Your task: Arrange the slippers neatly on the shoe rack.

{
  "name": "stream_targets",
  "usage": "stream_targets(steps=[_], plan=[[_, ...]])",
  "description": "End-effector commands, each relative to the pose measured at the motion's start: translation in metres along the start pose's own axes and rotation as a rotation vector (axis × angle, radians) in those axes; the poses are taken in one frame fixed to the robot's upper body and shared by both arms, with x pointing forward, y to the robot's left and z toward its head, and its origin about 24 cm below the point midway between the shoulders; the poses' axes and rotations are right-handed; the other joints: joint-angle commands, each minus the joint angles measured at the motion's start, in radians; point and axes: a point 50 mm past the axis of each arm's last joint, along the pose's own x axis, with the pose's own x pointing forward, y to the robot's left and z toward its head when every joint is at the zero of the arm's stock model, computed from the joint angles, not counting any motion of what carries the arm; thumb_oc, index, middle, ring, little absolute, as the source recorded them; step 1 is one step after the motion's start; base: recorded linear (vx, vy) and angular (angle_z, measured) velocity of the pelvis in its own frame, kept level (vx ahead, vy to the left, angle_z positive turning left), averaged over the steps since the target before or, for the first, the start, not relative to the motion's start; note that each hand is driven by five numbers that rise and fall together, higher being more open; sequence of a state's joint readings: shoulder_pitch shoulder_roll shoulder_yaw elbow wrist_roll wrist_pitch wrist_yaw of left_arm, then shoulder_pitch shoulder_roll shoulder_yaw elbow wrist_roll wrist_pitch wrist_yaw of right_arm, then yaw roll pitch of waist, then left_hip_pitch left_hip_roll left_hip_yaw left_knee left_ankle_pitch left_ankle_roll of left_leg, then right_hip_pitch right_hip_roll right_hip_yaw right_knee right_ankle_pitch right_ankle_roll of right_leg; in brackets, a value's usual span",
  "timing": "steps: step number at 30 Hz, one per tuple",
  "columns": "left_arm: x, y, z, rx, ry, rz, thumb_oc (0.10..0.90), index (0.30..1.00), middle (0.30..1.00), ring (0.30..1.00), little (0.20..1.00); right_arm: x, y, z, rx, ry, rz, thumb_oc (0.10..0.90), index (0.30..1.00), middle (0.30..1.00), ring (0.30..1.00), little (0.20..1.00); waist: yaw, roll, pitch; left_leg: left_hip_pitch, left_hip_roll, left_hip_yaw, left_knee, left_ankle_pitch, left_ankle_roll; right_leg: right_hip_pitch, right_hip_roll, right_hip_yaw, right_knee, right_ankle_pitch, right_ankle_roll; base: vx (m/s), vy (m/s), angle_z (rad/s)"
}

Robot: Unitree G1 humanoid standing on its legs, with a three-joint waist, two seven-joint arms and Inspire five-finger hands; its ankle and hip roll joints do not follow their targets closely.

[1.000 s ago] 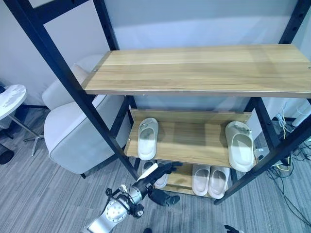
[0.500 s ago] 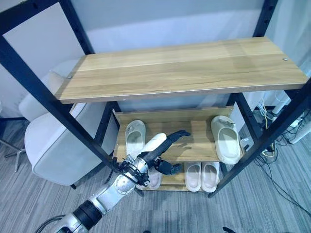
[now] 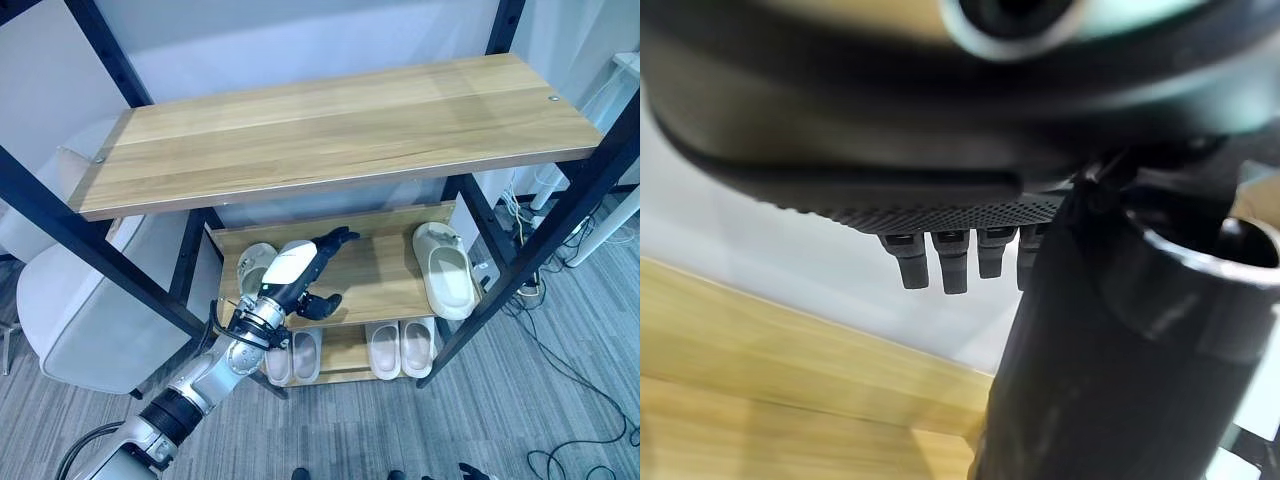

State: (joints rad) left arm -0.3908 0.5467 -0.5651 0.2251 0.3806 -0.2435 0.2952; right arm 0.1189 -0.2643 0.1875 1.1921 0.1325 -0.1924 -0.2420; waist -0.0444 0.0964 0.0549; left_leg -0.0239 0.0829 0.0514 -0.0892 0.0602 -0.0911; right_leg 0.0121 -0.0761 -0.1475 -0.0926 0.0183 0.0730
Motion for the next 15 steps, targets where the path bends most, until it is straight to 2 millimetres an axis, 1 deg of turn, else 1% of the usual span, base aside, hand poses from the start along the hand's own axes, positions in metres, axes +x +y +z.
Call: stream_targets(steps=[1,5,7,8,11,12,15], plan=[[0.039,0.078,0.005,0.160,-0.080,0.305,0.800,0.900,0.900,0.900,0.900,0.000,-0.006,0.002,0.016,-0.030,-0.018,0.800,0.900,0.900,0.900,0.900,0.004,-0.049,-0.044,-0.055,-0.067,-0.021,0.002,-0.035,0.023,-0.054,-0.031,-0.019,0.005,-0.016,0.079,0.02,0.024,-0.04],[0.040,0.092,-0.003,0.230,-0.049,0.353,0.800,0.900,0.900,0.900,0.900,0.002,-0.007,0.007,0.026,-0.041,-0.027,0.800,0.900,0.900,0.900,0.900,0.007,-0.059,-0.046,-0.062,-0.069,-0.021,0.002,-0.038,0.024,-0.064,-0.032,-0.017,0.005,-0.010,0.083,0.01,0.025,-0.06],[0.040,0.094,-0.004,0.243,-0.044,0.365,0.800,0.900,0.900,0.900,0.900,0.002,-0.010,0.009,0.039,-0.048,-0.034,0.800,0.900,0.900,0.900,0.900,0.007,-0.062,-0.045,-0.064,-0.069,-0.022,0.002,-0.037,0.023,-0.067,-0.033,-0.016,0.005,-0.009,0.084,0.01,0.022,-0.06],[0.041,0.097,-0.005,0.269,-0.041,0.368,0.800,0.900,0.900,0.900,0.900,0.004,-0.012,0.013,0.057,-0.056,-0.044,0.800,0.900,0.900,0.900,0.900,0.007,-0.067,-0.044,-0.070,-0.069,-0.022,0.002,-0.037,0.024,-0.075,-0.034,-0.014,0.005,-0.005,0.085,0.01,0.033,-0.01],[0.042,0.109,-0.012,0.339,-0.021,0.385,0.800,0.900,0.900,0.900,0.900,0.005,-0.013,0.016,0.051,-0.062,-0.047,0.800,0.900,0.900,0.900,0.900,0.006,-0.075,-0.046,-0.086,-0.068,-0.017,0.002,-0.034,0.023,-0.091,-0.036,-0.011,0.005,0.003,0.088,0.00,0.010,0.00],[0.043,0.115,-0.016,0.384,-0.003,0.390,0.800,0.900,0.900,0.900,0.900,0.005,-0.015,0.017,0.047,-0.066,-0.050,0.800,0.900,0.900,0.900,0.900,0.003,-0.078,-0.044,-0.094,-0.068,-0.016,0.002,-0.032,0.023,-0.101,-0.036,-0.009,0.005,0.008,0.089,0.00,0.000,0.00],[0.048,0.132,-0.019,0.523,0.011,0.398,0.800,0.900,0.900,0.900,0.900,0.007,-0.018,0.023,0.052,-0.096,-0.063,0.800,0.900,0.900,0.900,0.900,-0.003,-0.084,-0.037,-0.127,-0.068,-0.017,0.002,-0.023,0.024,-0.134,-0.039,-0.009,0.005,0.023,0.090,-0.02,0.015,-0.01]])
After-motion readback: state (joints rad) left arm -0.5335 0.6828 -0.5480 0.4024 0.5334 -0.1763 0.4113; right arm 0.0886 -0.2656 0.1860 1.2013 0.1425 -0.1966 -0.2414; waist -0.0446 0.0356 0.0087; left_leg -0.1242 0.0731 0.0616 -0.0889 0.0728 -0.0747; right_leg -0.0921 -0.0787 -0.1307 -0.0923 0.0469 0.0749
